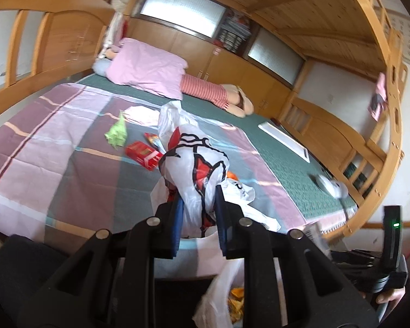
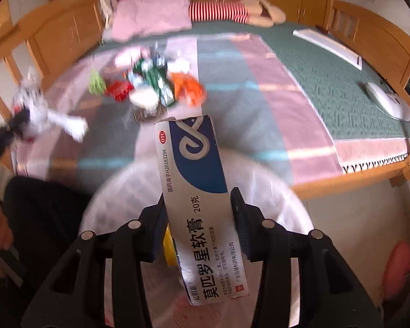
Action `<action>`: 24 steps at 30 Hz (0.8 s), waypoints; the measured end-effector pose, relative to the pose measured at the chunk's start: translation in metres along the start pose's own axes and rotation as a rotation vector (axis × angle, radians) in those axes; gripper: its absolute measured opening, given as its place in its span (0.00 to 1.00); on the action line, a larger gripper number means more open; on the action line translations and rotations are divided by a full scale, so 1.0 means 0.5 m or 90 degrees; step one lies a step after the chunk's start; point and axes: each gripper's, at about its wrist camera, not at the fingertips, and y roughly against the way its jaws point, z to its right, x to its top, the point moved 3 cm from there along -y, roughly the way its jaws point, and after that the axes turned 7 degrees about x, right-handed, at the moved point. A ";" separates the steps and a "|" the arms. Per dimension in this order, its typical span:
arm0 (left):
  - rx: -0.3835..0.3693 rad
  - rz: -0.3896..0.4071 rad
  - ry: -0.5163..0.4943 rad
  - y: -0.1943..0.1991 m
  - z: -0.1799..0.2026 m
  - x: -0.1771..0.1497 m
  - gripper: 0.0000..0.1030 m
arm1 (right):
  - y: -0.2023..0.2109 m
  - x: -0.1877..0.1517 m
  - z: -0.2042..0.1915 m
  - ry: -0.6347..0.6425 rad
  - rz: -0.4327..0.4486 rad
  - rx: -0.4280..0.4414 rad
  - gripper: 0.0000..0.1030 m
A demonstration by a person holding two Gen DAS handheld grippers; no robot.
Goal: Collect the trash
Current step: 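Drop the ointment box from the right gripper into the wastebasket while the left gripper carries the white bag there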
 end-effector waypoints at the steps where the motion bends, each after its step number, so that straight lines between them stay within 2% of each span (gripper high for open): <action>1: -0.007 -0.006 -0.015 -0.002 0.016 -0.009 0.21 | -0.003 -0.012 0.006 -0.003 -0.009 -0.009 0.54; 3: -0.014 -0.011 -0.043 -0.004 0.040 -0.025 0.21 | 0.002 -0.024 0.019 -0.020 -0.008 -0.015 0.61; 6: -0.025 -0.021 -0.080 -0.011 0.070 -0.044 0.21 | 0.028 -0.021 0.050 -0.068 0.019 0.004 0.63; 10: -0.067 -0.035 -0.121 -0.013 0.108 -0.062 0.21 | 0.100 -0.003 0.100 -0.140 0.127 -0.011 0.63; 13: -0.158 -0.064 -0.177 -0.010 0.166 -0.095 0.21 | 0.150 0.001 0.135 -0.198 0.202 -0.016 0.63; 15: -0.238 -0.104 -0.219 -0.015 0.202 -0.131 0.21 | 0.169 0.001 0.148 -0.220 0.231 -0.001 0.63; 16: -0.262 -0.120 -0.252 -0.017 0.223 -0.156 0.21 | 0.174 0.001 0.150 -0.225 0.238 0.005 0.64; 20: -0.296 -0.174 -0.338 -0.033 0.274 -0.228 0.23 | 0.171 0.003 0.143 -0.218 0.239 0.013 0.64; 23: -0.292 -0.183 -0.359 -0.043 0.286 -0.251 0.34 | 0.157 0.005 0.133 -0.214 0.231 0.027 0.64; 24: -0.290 -0.183 -0.358 -0.043 0.283 -0.251 0.48 | 0.156 0.004 0.131 -0.213 0.230 0.030 0.64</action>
